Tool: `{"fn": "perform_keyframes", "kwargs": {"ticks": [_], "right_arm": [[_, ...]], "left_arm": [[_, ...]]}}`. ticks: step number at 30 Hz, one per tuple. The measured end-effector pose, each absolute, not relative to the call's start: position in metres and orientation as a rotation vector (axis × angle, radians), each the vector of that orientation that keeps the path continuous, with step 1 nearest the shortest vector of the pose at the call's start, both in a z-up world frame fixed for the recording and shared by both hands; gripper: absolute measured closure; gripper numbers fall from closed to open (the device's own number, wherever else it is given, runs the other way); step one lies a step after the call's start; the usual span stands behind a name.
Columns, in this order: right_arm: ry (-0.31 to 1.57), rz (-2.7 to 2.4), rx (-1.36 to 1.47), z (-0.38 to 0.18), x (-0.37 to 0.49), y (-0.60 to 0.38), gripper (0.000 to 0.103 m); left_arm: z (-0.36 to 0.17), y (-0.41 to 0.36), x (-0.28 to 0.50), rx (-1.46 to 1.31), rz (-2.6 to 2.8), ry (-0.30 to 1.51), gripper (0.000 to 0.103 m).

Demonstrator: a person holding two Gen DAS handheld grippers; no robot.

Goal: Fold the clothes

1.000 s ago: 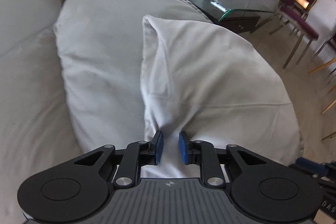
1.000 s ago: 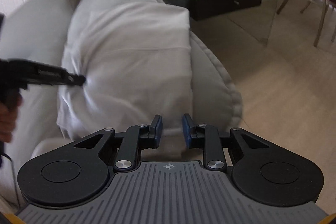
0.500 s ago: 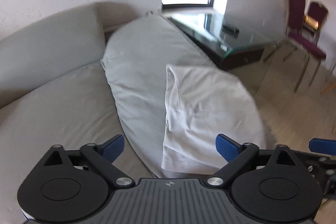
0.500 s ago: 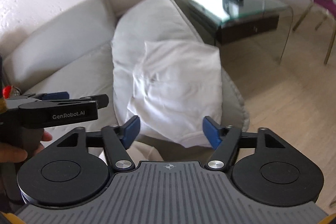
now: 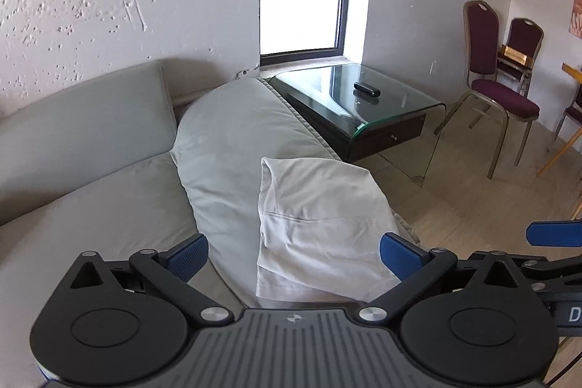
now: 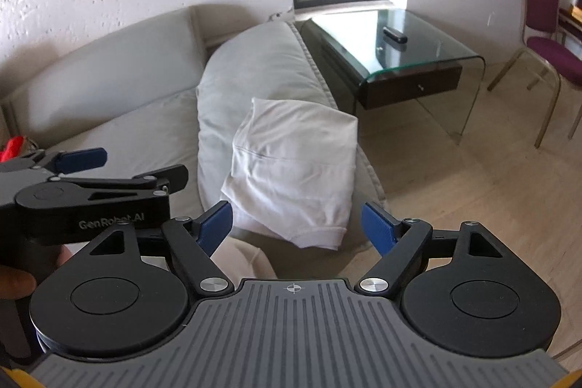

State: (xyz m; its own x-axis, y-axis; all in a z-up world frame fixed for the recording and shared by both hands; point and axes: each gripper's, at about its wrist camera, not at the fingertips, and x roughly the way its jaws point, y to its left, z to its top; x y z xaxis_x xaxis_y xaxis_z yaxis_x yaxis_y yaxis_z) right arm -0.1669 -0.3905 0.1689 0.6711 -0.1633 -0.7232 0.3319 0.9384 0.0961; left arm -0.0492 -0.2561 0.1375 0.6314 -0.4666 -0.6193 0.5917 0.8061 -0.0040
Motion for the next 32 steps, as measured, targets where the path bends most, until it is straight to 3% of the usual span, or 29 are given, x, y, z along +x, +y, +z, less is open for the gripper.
{"fn": "perform_keyframes", "kwargs": {"ticks": [32], "right_arm": [[0.822, -0.383, 0.281, 0.123, -0.183, -0.408, 0.019]], "left_arm": [[0.092, -0.286, -0.051, 0.215, -0.656, 0.747, 0.001]]}}
